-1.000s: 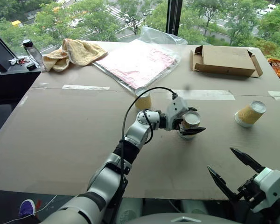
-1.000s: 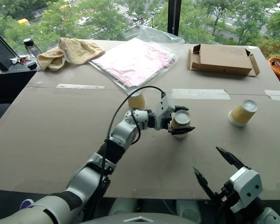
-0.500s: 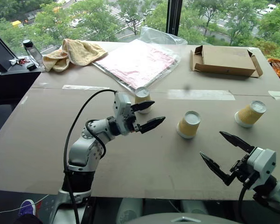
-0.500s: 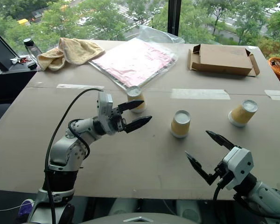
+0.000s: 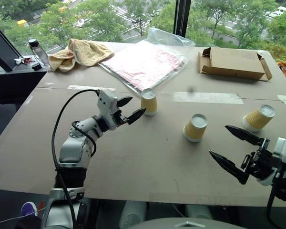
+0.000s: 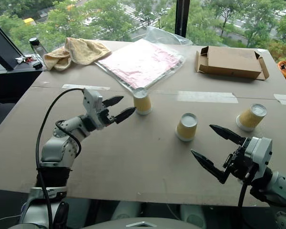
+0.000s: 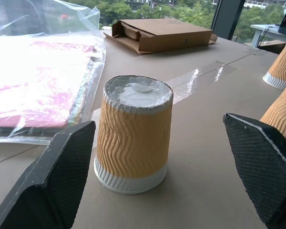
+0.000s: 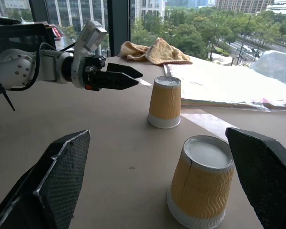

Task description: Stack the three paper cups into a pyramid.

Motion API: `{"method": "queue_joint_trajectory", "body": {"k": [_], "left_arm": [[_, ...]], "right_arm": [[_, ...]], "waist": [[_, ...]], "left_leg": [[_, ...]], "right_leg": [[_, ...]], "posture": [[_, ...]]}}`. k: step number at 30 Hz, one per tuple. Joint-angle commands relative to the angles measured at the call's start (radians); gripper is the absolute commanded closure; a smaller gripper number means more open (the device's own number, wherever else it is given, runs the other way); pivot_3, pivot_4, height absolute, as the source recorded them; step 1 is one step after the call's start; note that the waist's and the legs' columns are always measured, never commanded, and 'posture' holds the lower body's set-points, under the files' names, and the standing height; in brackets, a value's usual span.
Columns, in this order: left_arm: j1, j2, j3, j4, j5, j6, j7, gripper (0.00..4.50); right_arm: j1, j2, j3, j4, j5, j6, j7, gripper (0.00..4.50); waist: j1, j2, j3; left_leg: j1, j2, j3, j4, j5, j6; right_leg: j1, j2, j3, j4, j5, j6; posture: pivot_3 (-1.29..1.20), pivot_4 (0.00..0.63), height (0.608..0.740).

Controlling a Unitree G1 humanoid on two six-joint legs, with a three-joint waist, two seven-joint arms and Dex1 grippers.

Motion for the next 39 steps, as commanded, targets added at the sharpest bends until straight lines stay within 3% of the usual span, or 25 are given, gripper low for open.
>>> {"method": "queue_joint_trajectory", "body": {"k": [1,7,10,12,13,19,25,39], "left_arm": [[-0.118,-0.018,-0.036,0.134,0.039,-0.055,-0.043,0.08],[-0.266,-0.070,-0.097,0.408,0.145,-0.202,-0.053,0.08],[-0.294,-0.099,-0.108,0.482,0.160,-0.269,-0.087,0.88],[-0.301,-0.106,-0.103,0.494,0.152,-0.280,-0.111,1.84],[-0.297,-0.105,-0.099,0.474,0.131,-0.266,-0.141,2.00],[-0.212,-0.097,-0.150,0.286,0.077,-0.179,-0.301,2.00],[-0.121,-0.119,-0.215,0.164,0.088,-0.152,-0.320,2.00],[-0.063,-0.155,-0.270,0.143,0.143,-0.229,-0.287,2.00]], "right_arm": [[0.003,-0.006,-0.023,-0.049,0.014,0.010,-0.008,0.00],[0.089,0.016,-0.072,-0.094,-0.004,0.001,-0.022,0.00],[0.141,0.038,-0.088,-0.111,-0.035,-0.014,-0.030,0.00],[0.155,0.049,-0.092,-0.121,-0.044,-0.016,-0.035,0.00],[0.161,0.056,-0.091,-0.127,-0.049,-0.015,-0.041,0.00],[0.158,0.076,-0.060,-0.141,-0.090,-0.005,-0.071,0.00],[0.153,0.075,-0.049,-0.160,-0.099,0.010,-0.095,0.00],[0.155,0.068,-0.060,-0.180,-0.097,0.038,-0.122,0.00]], "waist": [[0.000,0.000,0.000],[0.000,-0.001,0.000],[0.000,-0.001,0.000],[-0.003,-0.001,0.000],[-0.005,-0.001,0.000],[-0.020,0.000,0.000],[-0.022,0.000,0.000],[-0.018,0.000,0.000]], "left_leg": [[0.000,0.000,0.000,0.000,0.000,0.000],[-0.001,0.000,-0.001,0.000,0.000,0.000],[-0.001,0.000,0.000,0.000,0.000,0.000],[-0.001,0.000,0.000,0.000,0.000,0.000],[-0.001,0.000,0.000,0.000,0.000,0.000],[-0.001,0.000,0.000,0.000,0.000,0.000],[-0.001,0.000,-0.001,0.000,0.000,0.000],[0.000,0.000,0.000,0.001,0.000,0.000]], "right_leg": [[0.000,0.000,0.000,0.000,0.000,0.000],[0.000,0.000,0.000,0.000,0.000,0.000],[0.000,0.000,0.000,0.000,0.000,0.000],[0.000,0.000,0.000,0.000,0.000,0.000],[0.000,0.000,0.000,0.000,0.000,0.000],[0.000,0.000,0.000,0.000,0.000,0.000],[0.000,0.000,0.000,0.001,0.000,0.000],[0.000,0.000,0.000,0.001,0.000,0.000]], "posture": [[0.00,0.150,0.740],[0.00,0.150,0.740],[0.00,0.150,0.740],[0.00,0.150,0.740],[0.00,0.150,0.740],[0.00,0.150,0.740],[0.00,0.150,0.740],[0.00,0.150,0.740]]}}
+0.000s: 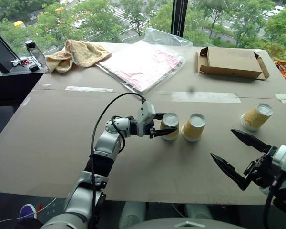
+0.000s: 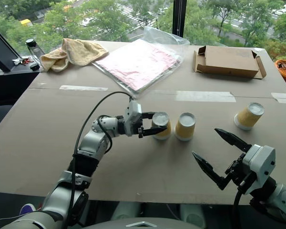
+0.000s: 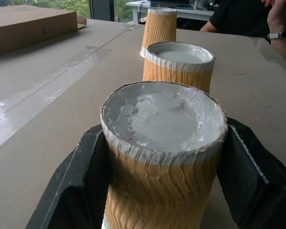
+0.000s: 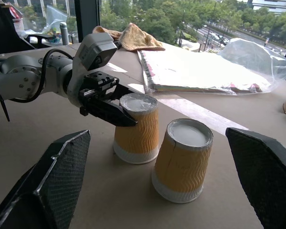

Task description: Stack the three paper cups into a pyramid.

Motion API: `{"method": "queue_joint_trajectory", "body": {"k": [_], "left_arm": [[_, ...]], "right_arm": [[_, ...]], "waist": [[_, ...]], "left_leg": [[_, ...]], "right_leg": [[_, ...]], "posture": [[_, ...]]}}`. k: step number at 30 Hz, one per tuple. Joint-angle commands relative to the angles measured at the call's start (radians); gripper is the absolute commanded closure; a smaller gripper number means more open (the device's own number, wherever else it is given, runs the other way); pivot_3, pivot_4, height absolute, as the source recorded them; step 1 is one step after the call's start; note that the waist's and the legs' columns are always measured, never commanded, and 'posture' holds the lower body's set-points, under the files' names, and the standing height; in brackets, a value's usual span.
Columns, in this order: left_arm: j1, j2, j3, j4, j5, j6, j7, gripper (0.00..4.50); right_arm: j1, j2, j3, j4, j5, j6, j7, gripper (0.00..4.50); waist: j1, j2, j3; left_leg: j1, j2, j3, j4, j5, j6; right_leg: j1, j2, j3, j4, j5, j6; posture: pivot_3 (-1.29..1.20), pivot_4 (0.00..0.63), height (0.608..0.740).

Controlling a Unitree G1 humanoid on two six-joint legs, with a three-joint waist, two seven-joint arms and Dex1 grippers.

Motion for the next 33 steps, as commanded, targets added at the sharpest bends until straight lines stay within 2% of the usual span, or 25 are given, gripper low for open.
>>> {"method": "queue_joint_trajectory", "body": {"k": [1,9,10,11,13,16,22,25,30,33], "left_arm": [[0.007,-0.019,-0.024,-0.015,0.010,-0.021,0.005,2.00],[0.040,-0.023,-0.026,-0.019,0.015,-0.057,0.011,2.00],[0.041,-0.023,-0.024,-0.017,0.006,-0.056,0.003,1.20],[0.042,-0.021,-0.022,-0.017,0.005,-0.056,0.003,0.97],[0.045,-0.019,-0.019,-0.022,-0.002,-0.051,0.002,0.09],[0.050,-0.018,-0.006,-0.047,-0.021,-0.034,0.007,0.04],[0.091,0.050,0.062,-0.191,-0.131,0.099,-0.003,0.04],[0.127,0.110,0.094,-0.282,-0.171,0.171,0.000,0.04],[0.192,0.206,0.138,-0.424,-0.236,0.240,-0.019,0.04],[0.213,0.271,0.163,-0.510,-0.335,0.316,-0.081,0.04]], "right_arm": [[-0.002,-0.005,-0.023,-0.028,0.007,-0.005,-0.003,0.00],[0.005,-0.001,-0.030,-0.021,-0.002,-0.013,0.003,0.00],[0.007,0.002,-0.032,-0.017,-0.004,-0.014,0.000,0.00],[0.010,0.008,-0.032,-0.014,-0.007,-0.015,-0.003,0.00],[0.017,0.019,-0.032,-0.008,-0.019,-0.022,-0.010,0.00],[0.018,0.039,-0.033,0.002,-0.039,-0.035,-0.022,0.00],[-0.077,0.082,-0.085,0.078,-0.082,-0.012,-0.144,0.00],[-0.165,0.058,-0.125,0.150,-0.173,0.072,-0.265,0.00],[-0.300,0.012,-0.151,0.285,-0.186,0.200,-0.332,0.00],[-0.394,-0.005,-0.149,0.366,-0.192,0.269,-0.371,0.00]], "waist": [[0.000,0.000,0.000],[-0.002,0.000,0.000],[-0.002,0.000,0.000],[-0.002,0.000,0.000],[-0.002,0.000,0.000],[-0.003,0.000,0.000],[-0.007,0.000,0.000],[-0.007,0.001,0.000],[-0.004,0.001,0.001],[-0.004,0.002,0.001]], "left_leg": [[0.000,0.000,0.000,0.000,0.000,0.000],[0.000,0.000,0.000,0.000,0.000,0.000],[0.000,0.000,0.000,0.000,0.000,0.000],[0.000,0.000,0.000,0.000,0.000,0.000],[0.000,0.000,0.000,0.000,0.000,0.000],[0.000,0.000,0.000,0.000,0.000,0.000],[0.000,0.000,0.000,0.000,0.000,0.000],[0.000,0.001,0.000,0.000,0.000,0.000],[0.000,0.000,0.001,-0.001,0.000,0.000],[0.000,0.000,0.001,-0.001,0.000,0.000]], "right_leg": [[0.000,0.000,0.000,0.000,0.000,0.000],[0.000,0.000,0.000,0.000,0.000,0.000],[0.000,0.000,0.000,0.000,0.000,0.000],[0.000,0.000,0.000,0.000,0.000,0.000],[0.000,0.000,0.000,0.000,0.000,0.000],[0.000,0.000,0.000,0.000,0.000,0.000],[0.000,0.000,0.000,0.000,0.000,0.000],[0.000,0.000,0.000,0.000,0.000,-0.001],[-0.001,0.000,0.001,0.000,0.000,-0.001],[-0.001,0.000,0.001,0.000,-0.001,-0.003]], "posture": [[0.00,0.150,0.740],[0.00,0.150,0.740],[0.00,0.150,0.740],[0.00,0.150,0.740],[0.00,0.150,0.740],[0.00,0.150,0.740],[0.00,0.150,0.740],[0.00,0.150,0.740],[0.00,0.150,0.740],[0.00,0.150,0.740]]}}
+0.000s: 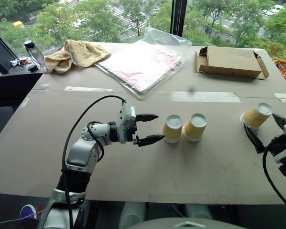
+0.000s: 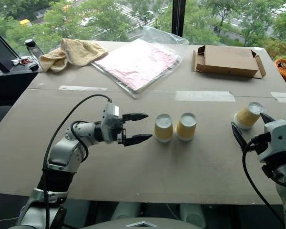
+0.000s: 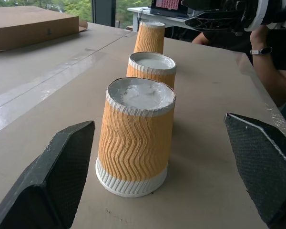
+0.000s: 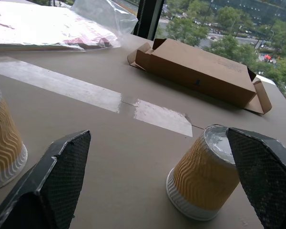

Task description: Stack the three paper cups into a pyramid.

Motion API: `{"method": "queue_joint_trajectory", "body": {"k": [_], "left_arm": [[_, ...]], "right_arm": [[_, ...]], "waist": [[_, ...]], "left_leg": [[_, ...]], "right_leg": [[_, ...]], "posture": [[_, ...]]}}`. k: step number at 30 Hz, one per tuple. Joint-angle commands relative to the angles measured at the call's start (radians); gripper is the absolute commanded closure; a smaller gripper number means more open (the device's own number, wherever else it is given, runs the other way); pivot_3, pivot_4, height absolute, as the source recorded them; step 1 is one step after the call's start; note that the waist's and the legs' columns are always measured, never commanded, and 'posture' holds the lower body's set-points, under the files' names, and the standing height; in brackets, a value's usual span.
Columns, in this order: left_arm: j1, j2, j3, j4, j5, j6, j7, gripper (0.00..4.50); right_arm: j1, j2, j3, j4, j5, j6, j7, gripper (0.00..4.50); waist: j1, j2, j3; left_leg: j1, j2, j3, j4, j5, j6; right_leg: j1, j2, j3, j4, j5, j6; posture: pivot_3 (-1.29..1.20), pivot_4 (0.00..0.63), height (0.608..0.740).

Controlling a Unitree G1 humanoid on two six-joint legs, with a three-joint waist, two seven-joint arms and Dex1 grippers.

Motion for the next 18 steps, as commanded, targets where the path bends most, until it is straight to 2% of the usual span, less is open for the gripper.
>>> {"method": "queue_joint_trajectory", "body": {"k": [1,5,16,18], "left_arm": [[-0.006,0.079,0.042,-0.143,-0.167,0.126,-0.082,0.04],[-0.040,0.099,0.051,-0.243,-0.280,0.217,-0.065,0.04],[-0.071,0.064,0.045,-0.344,-0.328,0.279,0.061,0.04],[-0.053,0.072,0.055,-0.364,-0.335,0.277,0.066,0.00]], "right_arm": [[-0.104,-0.023,-0.027,0.071,-0.006,0.079,-0.059,0.00],[-0.252,-0.024,-0.015,0.174,-0.005,0.166,-0.110,0.00],[-0.448,-0.015,0.005,0.408,-0.017,0.253,-0.133,0.00],[-0.462,-0.013,-0.002,0.435,-0.014,0.239,-0.123,0.90]], "waist": [[-0.003,0.001,0.000],[-0.002,0.001,0.001],[-0.005,0.002,0.001],[-0.006,0.002,0.002]], "left_leg": [[0.000,0.000,0.000,0.000,0.000,0.000],[0.000,0.000,0.001,0.000,0.000,0.000],[0.000,0.000,0.001,-0.002,0.000,0.000],[0.000,0.000,0.001,-0.002,0.000,0.000]], "right_leg": [[0.000,0.000,0.000,0.000,0.000,0.000],[0.000,0.000,0.000,0.000,0.000,0.000],[-0.001,0.000,0.001,0.000,0.001,0.002],[-0.001,0.000,0.001,0.000,0.001,0.002]], "posture": [[0.00,0.150,0.740],[0.00,0.150,0.740],[0.00,0.150,0.740],[0.00,0.150,0.740]]}}
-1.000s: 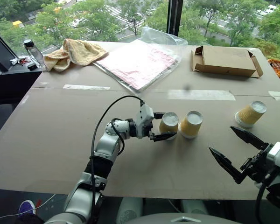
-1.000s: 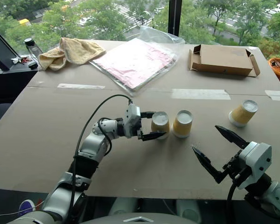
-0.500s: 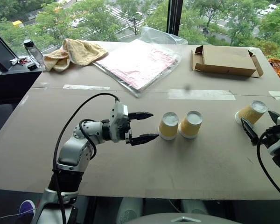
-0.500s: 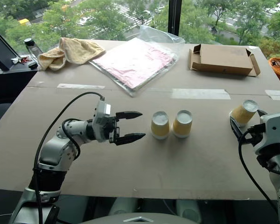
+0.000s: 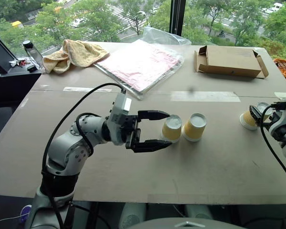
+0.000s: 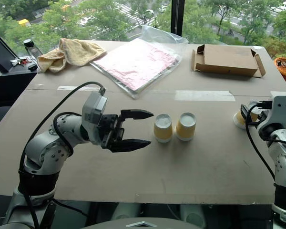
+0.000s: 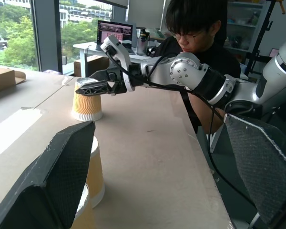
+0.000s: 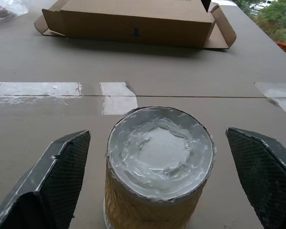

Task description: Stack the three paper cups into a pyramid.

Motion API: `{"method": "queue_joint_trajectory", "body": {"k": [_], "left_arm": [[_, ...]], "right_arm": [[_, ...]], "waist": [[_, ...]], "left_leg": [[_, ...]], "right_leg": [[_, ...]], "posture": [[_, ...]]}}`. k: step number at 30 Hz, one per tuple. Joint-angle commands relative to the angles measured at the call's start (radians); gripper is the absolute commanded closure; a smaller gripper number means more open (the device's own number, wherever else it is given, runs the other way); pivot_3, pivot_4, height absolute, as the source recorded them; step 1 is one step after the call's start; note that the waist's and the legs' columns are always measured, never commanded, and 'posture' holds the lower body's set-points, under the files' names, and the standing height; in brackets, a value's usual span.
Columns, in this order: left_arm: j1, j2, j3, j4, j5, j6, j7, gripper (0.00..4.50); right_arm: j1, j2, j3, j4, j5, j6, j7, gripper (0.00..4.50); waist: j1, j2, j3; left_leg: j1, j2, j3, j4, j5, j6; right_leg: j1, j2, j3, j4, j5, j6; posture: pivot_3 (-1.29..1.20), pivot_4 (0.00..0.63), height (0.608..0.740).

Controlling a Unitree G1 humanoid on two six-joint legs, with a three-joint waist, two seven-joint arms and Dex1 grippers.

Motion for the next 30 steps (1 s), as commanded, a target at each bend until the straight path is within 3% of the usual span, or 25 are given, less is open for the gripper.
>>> {"method": "queue_joint_trajectory", "body": {"k": [1,5,11,15,20,30], "left_arm": [[0.019,0.011,0.024,-0.069,-0.030,-0.007,0.012,0.00],[0.067,0.020,0.037,-0.101,-0.035,-0.017,0.023,0.00],[0.115,-0.006,0.048,-0.071,0.036,-0.097,0.074,0.00],[0.187,-0.072,0.124,0.018,0.032,-0.195,0.094,0.00],[0.295,-0.009,0.231,0.132,-0.035,-0.207,-0.071,0.00],[0.407,0.050,0.337,0.207,-0.028,-0.256,-0.182,0.00]], "right_arm": [[-0.029,-0.004,-0.026,0.017,-0.002,-0.027,0.006,1.32],[-0.019,-0.015,-0.024,-0.004,-0.005,-0.044,0.029,2.41],[-0.016,-0.032,-0.021,-0.112,0.043,-0.074,0.123,2.43],[-0.088,-0.067,0.033,-0.266,0.155,0.001,0.210,2.43],[-0.241,-0.113,0.171,-0.422,0.309,0.196,0.245,2.43],[-0.415,-0.145,0.291,-0.487,0.468,0.436,0.220,2.43]], "waist": [[0.000,0.000,0.000],[-0.001,0.001,0.000],[0.000,0.002,0.001],[-0.008,0.005,0.003],[-0.022,0.005,0.004],[0.003,0.004,0.005]], "left_leg": [[0.000,0.000,0.000,0.000,0.000,0.000],[0.000,0.000,0.000,0.000,0.000,0.000],[0.000,0.000,0.000,0.000,0.000,0.000],[0.001,0.000,0.001,0.000,0.000,0.000],[0.001,0.002,0.000,-0.003,0.000,0.000],[-0.001,0.001,-0.001,-0.004,0.000,0.000]], "right_leg": [[0.000,0.000,0.000,0.000,0.000,0.000],[0.000,0.000,0.000,0.000,0.000,0.000],[0.000,0.000,0.001,0.000,0.000,0.000],[0.000,0.000,0.001,0.000,0.000,0.000],[-0.001,0.002,0.001,0.000,0.000,-0.001],[-0.002,-0.001,-0.002,-0.004,-0.001,-0.003]], "posture": [[0.00,0.150,0.740],[0.00,0.150,0.740],[0.00,0.150,0.740],[0.00,0.150,0.740],[0.00,0.150,0.740],[0.00,0.150,0.740]]}}
